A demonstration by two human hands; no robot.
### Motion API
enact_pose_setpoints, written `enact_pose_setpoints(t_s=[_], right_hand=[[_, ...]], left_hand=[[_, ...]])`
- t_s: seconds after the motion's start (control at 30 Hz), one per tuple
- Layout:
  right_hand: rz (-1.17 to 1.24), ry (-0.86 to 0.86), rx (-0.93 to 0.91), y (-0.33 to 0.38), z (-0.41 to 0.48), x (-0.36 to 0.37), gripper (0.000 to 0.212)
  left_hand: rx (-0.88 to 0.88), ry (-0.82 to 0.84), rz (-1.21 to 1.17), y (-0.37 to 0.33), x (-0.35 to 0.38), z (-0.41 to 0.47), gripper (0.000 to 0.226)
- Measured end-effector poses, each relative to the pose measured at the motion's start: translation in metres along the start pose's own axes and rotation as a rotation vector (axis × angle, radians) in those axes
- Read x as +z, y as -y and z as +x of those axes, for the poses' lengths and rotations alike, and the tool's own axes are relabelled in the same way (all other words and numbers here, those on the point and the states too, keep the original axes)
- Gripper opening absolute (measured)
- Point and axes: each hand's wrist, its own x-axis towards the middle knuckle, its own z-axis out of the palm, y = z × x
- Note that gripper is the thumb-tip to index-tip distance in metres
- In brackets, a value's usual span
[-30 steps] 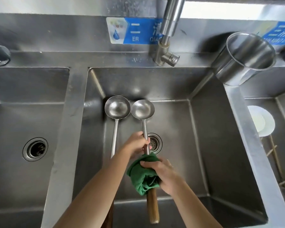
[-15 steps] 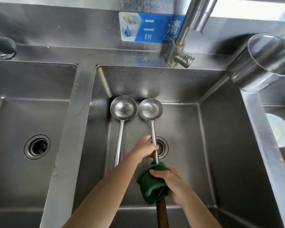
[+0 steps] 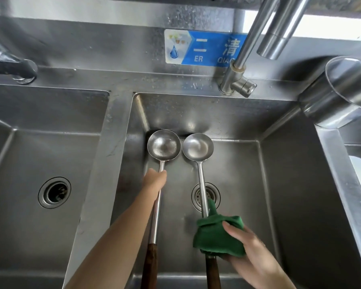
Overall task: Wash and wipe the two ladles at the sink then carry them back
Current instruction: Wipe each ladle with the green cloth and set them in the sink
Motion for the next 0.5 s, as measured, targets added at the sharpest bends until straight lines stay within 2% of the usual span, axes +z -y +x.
enact_pose_setpoints(t_s=[0.07, 0.17, 0.3, 0.43, 0.5], right_hand=[[0.079, 0.032, -0.003, 0.005, -0.007, 0.000, 0.066], [0.161, 0.084, -0.006, 0.014, -0.019, -0.002, 0.075], [0.217, 0.233, -0.027, 0.022, -0.040, 0.007, 0.055], [0.271, 0.210, -0.062, 0.026, -0.056, 0.023, 0.038], [0.270, 0.201, -0.076, 0.031, -0.066, 0.034, 0.038]], left_hand=[[-0.076, 0.142, -0.230, 0.000, 0.001, 0.005, 0.025], [-0.028, 0.089, -0.215, 0.003, 0.003, 0.011, 0.025], [0.080, 0.025, -0.142, -0.001, -0.003, 0.000, 0.030], [0.142, 0.050, -0.120, -0.021, -0.023, -0.034, 0.029], [0.166, 0.065, -0.110, -0.029, -0.035, -0.055, 0.028]])
